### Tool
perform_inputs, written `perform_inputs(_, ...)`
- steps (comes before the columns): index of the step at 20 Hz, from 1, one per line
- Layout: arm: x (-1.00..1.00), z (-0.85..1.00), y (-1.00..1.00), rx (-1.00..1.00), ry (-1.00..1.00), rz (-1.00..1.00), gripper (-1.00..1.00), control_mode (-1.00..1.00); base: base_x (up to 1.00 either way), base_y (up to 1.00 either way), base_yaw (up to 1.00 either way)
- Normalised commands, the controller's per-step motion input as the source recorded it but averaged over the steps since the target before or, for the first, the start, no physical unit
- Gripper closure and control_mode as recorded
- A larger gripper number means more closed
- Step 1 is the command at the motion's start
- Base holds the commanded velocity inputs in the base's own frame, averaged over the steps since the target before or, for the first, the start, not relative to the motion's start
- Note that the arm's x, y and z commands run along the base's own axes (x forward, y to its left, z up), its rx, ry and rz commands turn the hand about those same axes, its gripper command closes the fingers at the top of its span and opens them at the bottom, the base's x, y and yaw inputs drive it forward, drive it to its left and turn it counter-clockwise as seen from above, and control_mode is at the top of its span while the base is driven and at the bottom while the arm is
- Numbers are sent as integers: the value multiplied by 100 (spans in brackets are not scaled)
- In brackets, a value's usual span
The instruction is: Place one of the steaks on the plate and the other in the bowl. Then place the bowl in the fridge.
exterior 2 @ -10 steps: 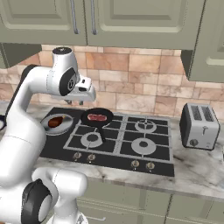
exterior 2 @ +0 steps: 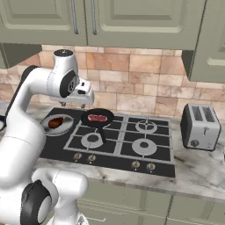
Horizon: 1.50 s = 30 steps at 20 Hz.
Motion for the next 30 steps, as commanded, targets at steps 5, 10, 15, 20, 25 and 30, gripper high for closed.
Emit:
perform_inputs(5, 0, -9, 38, 5, 1, -2, -100, -100, 0, 0, 0)
perform_inputs(10, 8, -26, 56, 0, 7, -6, -100, -100, 0, 0, 0)
perform_inputs(15, 14, -24, 23, 0, 8, -1, -100, -100, 0, 0, 0)
perform_inputs(20, 24, -22, 11, 0, 13, 0, -100, -100, 0, 0, 0)
perform_inputs(25, 32, -24, 37, 0, 9, -2, -100, -100, 0, 0, 0)
perform_inputs(30, 24, -22, 25, 0, 3, -2, -100, -100, 0, 0, 0)
